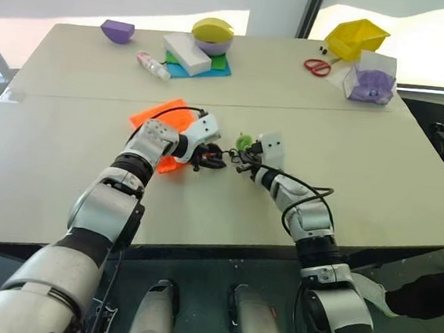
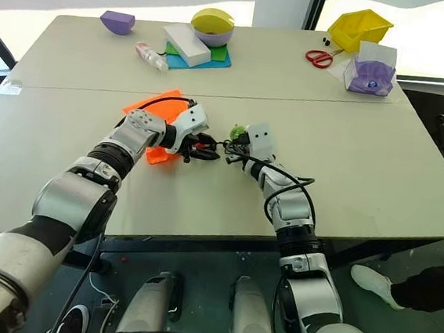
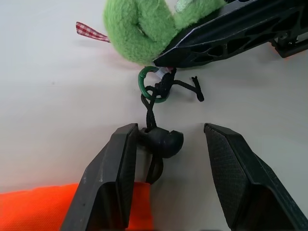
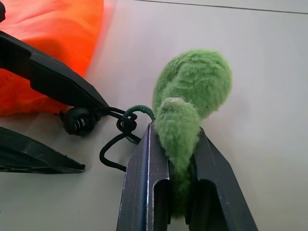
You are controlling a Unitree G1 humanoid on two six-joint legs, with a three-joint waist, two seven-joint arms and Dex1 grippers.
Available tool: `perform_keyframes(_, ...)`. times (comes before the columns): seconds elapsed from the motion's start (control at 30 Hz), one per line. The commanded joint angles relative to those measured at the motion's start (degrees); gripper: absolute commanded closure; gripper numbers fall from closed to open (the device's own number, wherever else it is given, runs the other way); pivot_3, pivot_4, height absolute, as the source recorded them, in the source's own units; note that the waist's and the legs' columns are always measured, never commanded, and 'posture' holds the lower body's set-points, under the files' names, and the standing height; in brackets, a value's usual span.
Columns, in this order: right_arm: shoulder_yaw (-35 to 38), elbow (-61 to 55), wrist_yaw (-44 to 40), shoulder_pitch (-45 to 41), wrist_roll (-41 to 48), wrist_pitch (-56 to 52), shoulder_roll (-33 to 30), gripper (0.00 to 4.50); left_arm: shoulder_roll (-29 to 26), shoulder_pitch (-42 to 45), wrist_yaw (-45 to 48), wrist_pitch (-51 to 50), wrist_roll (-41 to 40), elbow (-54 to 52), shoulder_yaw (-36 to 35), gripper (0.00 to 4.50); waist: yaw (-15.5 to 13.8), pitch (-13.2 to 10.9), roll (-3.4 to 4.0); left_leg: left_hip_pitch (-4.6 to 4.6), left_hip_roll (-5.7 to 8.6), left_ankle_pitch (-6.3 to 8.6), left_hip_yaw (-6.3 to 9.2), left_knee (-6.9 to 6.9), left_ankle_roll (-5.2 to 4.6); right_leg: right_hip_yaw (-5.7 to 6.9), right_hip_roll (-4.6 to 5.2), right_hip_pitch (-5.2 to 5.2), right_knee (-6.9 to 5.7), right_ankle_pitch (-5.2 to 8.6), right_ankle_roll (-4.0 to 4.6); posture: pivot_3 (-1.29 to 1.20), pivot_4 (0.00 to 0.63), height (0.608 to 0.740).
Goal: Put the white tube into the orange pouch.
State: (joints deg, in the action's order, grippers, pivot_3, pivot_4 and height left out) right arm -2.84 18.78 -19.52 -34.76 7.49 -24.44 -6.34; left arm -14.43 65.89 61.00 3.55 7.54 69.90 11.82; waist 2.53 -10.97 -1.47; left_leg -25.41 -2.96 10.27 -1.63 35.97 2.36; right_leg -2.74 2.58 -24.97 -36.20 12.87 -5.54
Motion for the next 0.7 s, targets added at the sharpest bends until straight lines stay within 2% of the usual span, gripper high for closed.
perform_keyframes(0.03, -0.03, -2.48, -0.01, -0.49, -0.05, 1.37, 0.33, 4.50, -0.13, 0.85, -0.47, 0.56, 0.64, 0.49, -0.35, 2.69, 0.00, 0.00, 0.00, 0.00, 0.00, 0.00, 0.00, 0.00, 0.00, 0.00, 0.00, 0.00, 0.00, 0.00, 0.00, 0.00, 0.150, 0.740)
perform_keyframes(0.33, -0.02, -2.03, -0.14, -0.87, -0.23, 1.51, 0.17, 4.50, 0.18, 0.78, -0.88, 1.08, 0.98, 0.55, -0.91, 2.69, -0.02, 0.00, 0.00, 0.00, 0.00, 0.00, 0.00, -0.01, 0.00, 0.00, 0.00, 0.00, 0.00, 0.00, 0.00, 0.00, 0.150, 0.740)
perform_keyframes(0.43, -0.06, -2.00, -0.25, -0.91, -0.30, 1.51, 0.24, 4.50, 0.22, 0.49, -0.19, 1.18, 0.55, 0.29, -1.16, 3.56, -0.03, 0.00, 0.00, 0.00, 0.00, 0.00, 0.00, 0.00, 0.00, 0.00, 0.00, 0.00, -0.01, 0.00, 0.00, 0.00, 0.150, 0.740)
perform_keyframes(0.47, -0.19, -2.16, -0.36, -0.79, -0.36, 1.47, 0.22, 4.50, 0.23, 0.30, 0.55, 1.36, 0.52, 0.00, -1.02, 4.02, -0.02, 0.00, 0.00, 0.00, 0.00, 0.00, 0.00, 0.01, 0.00, 0.00, 0.00, 0.00, -0.01, 0.00, 0.00, 0.00, 0.150, 0.740)
perform_keyframes(0.7, 0.00, -2.90, -0.33, -0.82, -0.32, 1.12, -0.03, 4.50, -0.24, 0.22, 1.42, 1.32, -0.72, -1.05, -2.52, 4.02, -0.03, 0.00, 0.00, -0.01, 0.00, 0.00, 0.00, 0.00, 0.00, 0.00, 0.00, 0.00, 0.00, 0.00, -0.01, 0.00, 0.150, 0.740)
